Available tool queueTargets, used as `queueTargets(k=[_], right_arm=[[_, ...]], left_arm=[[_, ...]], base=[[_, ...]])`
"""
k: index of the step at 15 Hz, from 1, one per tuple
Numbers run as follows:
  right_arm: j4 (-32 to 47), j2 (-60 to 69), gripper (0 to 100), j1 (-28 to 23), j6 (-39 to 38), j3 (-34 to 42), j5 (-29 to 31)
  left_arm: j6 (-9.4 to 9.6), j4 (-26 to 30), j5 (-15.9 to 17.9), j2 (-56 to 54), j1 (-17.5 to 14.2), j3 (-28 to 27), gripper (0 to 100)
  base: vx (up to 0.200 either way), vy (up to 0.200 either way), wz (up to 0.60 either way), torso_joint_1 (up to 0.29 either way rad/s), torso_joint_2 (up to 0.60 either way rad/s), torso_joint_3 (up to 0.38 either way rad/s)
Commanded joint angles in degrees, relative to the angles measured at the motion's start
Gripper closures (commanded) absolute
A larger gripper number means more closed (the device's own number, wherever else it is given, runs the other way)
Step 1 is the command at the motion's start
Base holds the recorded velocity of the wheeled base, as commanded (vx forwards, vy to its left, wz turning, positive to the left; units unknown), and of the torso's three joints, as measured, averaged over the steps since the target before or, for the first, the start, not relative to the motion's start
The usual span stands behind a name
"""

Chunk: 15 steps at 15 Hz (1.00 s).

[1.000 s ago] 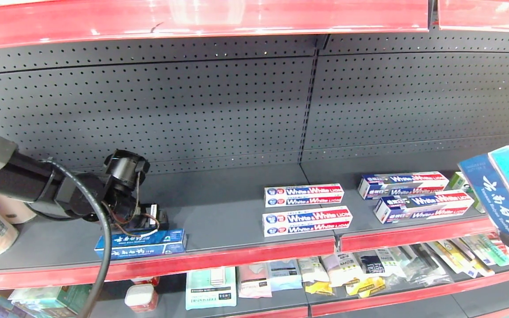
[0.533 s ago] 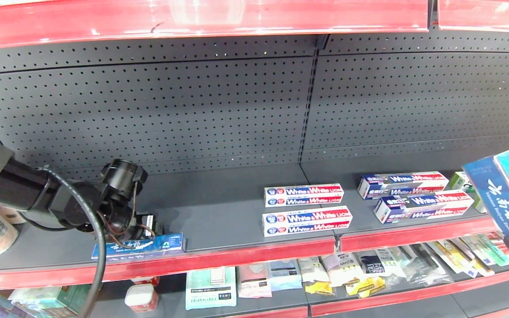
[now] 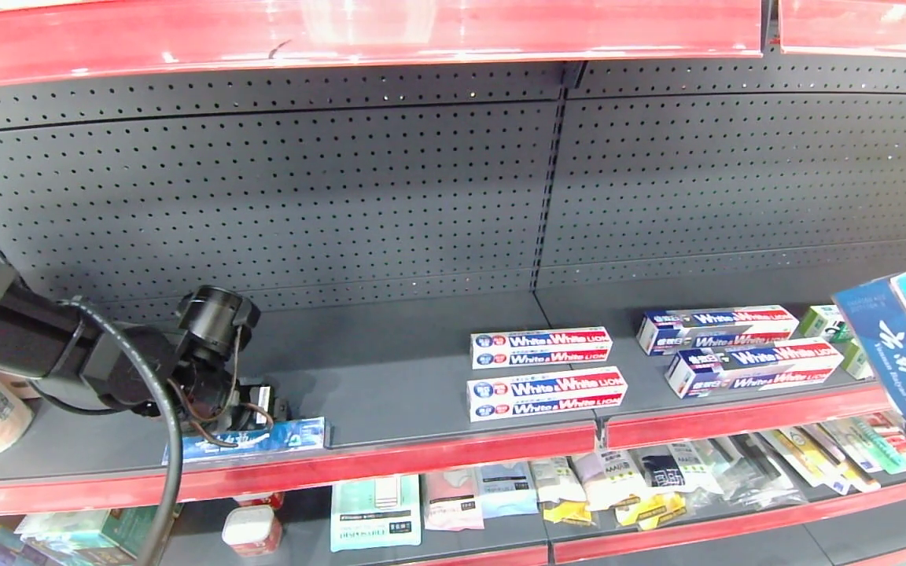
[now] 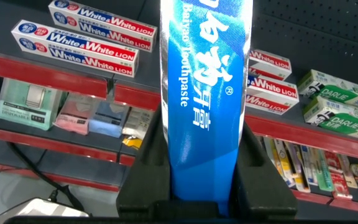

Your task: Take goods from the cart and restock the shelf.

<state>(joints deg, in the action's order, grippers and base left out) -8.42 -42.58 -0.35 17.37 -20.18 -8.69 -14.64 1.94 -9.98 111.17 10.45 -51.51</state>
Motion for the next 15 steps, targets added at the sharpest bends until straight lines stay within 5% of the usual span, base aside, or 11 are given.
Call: queueTargets(k=[1,15], right_arm=[[-0.01,0.39,100,0.0,0.03,0.14,-0.01],[-0.01,-0.66,100,0.0,0.03,0.58,-0.1]], left_arm=[[-0.04,-0.09,-0.04,0.02,0.01,-0.26,0],[-0.3,-4.66,1.63,-8.6,0.19,1.85,0]], base=[[0.0,0.0,0.0,0.0,0.0,0.0],[0.0,0.0,0.0,0.0,0.0,0.0]])
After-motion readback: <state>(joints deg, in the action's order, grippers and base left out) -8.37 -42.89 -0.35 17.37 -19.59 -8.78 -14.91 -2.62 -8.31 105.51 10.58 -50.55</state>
